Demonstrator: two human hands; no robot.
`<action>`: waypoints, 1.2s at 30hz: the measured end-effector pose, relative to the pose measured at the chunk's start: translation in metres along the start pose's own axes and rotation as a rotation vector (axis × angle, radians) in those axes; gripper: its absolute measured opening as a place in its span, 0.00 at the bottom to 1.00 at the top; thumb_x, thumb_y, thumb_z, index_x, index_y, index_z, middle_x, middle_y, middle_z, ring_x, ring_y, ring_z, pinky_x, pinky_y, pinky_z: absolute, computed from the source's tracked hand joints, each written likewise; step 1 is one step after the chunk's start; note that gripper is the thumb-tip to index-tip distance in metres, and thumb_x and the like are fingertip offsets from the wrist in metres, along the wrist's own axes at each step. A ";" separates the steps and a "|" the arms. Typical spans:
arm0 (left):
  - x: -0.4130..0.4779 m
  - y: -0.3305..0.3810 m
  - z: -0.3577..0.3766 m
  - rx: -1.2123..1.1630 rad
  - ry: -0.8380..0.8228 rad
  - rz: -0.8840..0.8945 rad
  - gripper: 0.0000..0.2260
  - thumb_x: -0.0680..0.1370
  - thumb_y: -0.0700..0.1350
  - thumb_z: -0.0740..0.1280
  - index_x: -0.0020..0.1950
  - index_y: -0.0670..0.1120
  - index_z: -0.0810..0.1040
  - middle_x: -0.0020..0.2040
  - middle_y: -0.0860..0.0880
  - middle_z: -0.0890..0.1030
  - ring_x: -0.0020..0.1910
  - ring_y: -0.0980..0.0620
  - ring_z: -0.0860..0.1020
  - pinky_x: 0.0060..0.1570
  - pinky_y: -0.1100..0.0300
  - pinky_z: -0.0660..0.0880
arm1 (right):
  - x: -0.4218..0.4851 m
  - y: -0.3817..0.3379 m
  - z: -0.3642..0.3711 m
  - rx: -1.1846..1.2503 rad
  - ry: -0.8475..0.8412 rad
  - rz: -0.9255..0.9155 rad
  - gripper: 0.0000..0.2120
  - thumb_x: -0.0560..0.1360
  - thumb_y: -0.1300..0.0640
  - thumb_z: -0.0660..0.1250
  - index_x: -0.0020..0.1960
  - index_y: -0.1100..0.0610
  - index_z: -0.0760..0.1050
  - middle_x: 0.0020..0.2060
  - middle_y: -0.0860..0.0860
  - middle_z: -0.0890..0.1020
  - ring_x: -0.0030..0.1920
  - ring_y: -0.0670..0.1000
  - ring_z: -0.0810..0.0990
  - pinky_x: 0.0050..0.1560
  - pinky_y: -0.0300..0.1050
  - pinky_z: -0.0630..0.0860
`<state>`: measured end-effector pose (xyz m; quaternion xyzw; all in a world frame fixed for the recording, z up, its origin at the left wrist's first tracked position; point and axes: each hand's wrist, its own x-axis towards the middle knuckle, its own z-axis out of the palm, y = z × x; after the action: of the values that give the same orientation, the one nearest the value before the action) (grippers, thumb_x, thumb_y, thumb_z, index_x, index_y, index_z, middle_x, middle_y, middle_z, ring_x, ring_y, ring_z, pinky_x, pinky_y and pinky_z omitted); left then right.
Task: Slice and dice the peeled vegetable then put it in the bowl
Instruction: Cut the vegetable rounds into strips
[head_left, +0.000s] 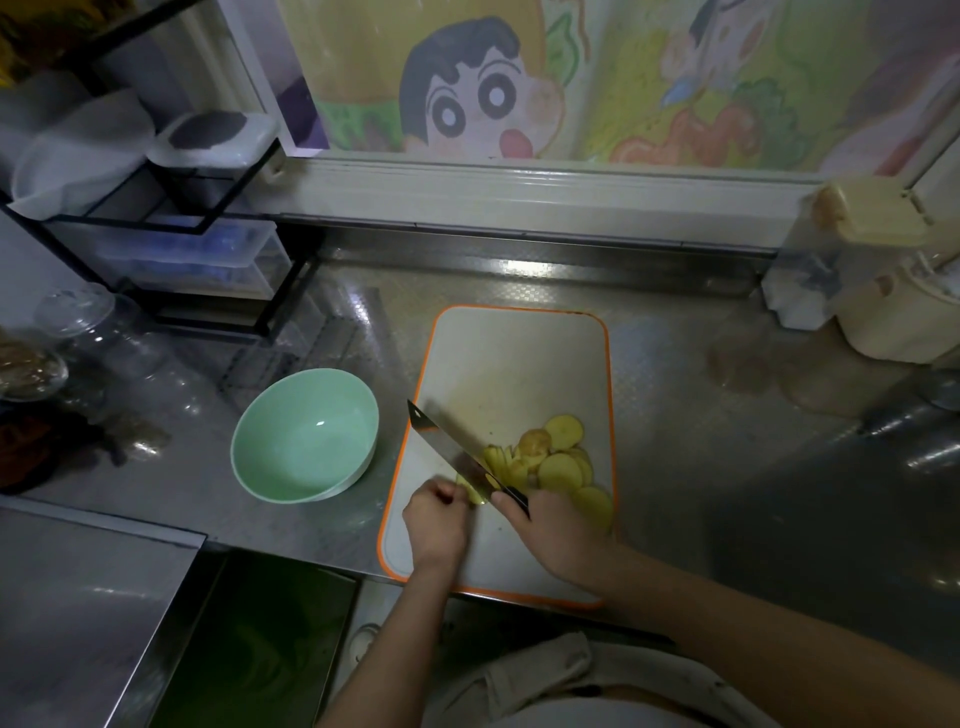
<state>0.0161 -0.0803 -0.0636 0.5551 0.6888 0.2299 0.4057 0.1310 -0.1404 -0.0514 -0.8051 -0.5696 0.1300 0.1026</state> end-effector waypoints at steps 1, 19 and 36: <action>0.000 0.000 0.000 0.000 -0.001 -0.002 0.06 0.75 0.38 0.65 0.37 0.43 0.75 0.35 0.49 0.76 0.38 0.51 0.72 0.34 0.64 0.60 | -0.001 -0.001 0.000 -0.007 0.019 0.009 0.52 0.69 0.28 0.25 0.54 0.56 0.80 0.48 0.54 0.84 0.49 0.56 0.82 0.51 0.46 0.78; 0.005 -0.003 0.004 0.012 -0.007 -0.017 0.04 0.74 0.37 0.65 0.39 0.42 0.77 0.37 0.47 0.77 0.39 0.50 0.73 0.38 0.63 0.63 | 0.004 -0.011 -0.014 -0.199 -0.098 0.002 0.27 0.68 0.36 0.68 0.24 0.52 0.62 0.18 0.49 0.68 0.19 0.47 0.66 0.24 0.33 0.53; 0.008 -0.008 0.004 0.035 -0.025 -0.012 0.04 0.73 0.37 0.65 0.38 0.42 0.77 0.38 0.46 0.79 0.42 0.46 0.76 0.39 0.62 0.66 | 0.010 -0.015 -0.008 0.018 -0.258 -0.024 0.25 0.79 0.41 0.56 0.29 0.55 0.58 0.26 0.51 0.66 0.25 0.46 0.60 0.25 0.37 0.54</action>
<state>0.0150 -0.0757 -0.0741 0.5610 0.6908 0.2083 0.4058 0.1234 -0.1266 -0.0396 -0.7739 -0.5864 0.2363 0.0372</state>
